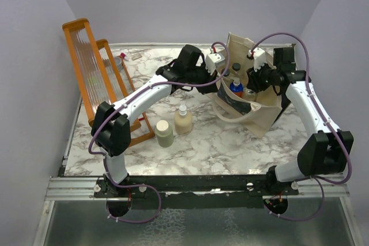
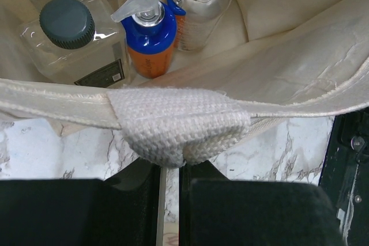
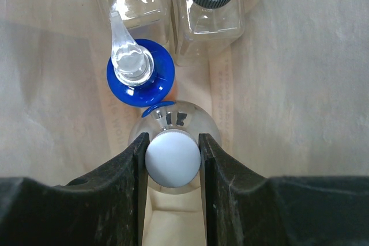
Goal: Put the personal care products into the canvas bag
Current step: Place the care product in the canvas bag.
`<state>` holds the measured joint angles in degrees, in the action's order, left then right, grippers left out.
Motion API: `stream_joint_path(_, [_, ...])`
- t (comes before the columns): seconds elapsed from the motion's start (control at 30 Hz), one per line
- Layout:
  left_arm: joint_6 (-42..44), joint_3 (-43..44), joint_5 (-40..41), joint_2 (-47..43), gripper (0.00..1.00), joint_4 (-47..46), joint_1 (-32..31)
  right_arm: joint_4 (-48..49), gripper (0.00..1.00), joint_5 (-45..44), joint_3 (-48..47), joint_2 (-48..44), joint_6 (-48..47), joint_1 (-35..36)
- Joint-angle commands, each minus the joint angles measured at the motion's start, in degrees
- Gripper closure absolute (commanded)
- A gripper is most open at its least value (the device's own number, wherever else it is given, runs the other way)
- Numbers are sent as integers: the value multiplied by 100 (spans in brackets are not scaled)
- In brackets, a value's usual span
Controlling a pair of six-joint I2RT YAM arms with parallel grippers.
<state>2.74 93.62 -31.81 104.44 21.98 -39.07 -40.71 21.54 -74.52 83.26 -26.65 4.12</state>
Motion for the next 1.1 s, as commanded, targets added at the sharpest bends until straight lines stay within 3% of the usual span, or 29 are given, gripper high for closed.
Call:
stream_joint_path(0.0, [123, 71, 44, -223, 100, 76, -53, 1003, 99, 595, 102, -158, -191, -16])
stream_joint_path(0.33, [173, 75, 43, -225, 100, 120, -64, 1000, 99, 1156, 259, -120, -685, -17])
stream_joint_path(0.73, [225, 103, 42, -266, 100, 168, -66, 413, 98, 690, 179, 254, -1542, -17])
stream_joint_path(1.07, [240, 119, 52, -264, 100, 184, -73, -307, 80, 193, -57, 534, -2113, -16])
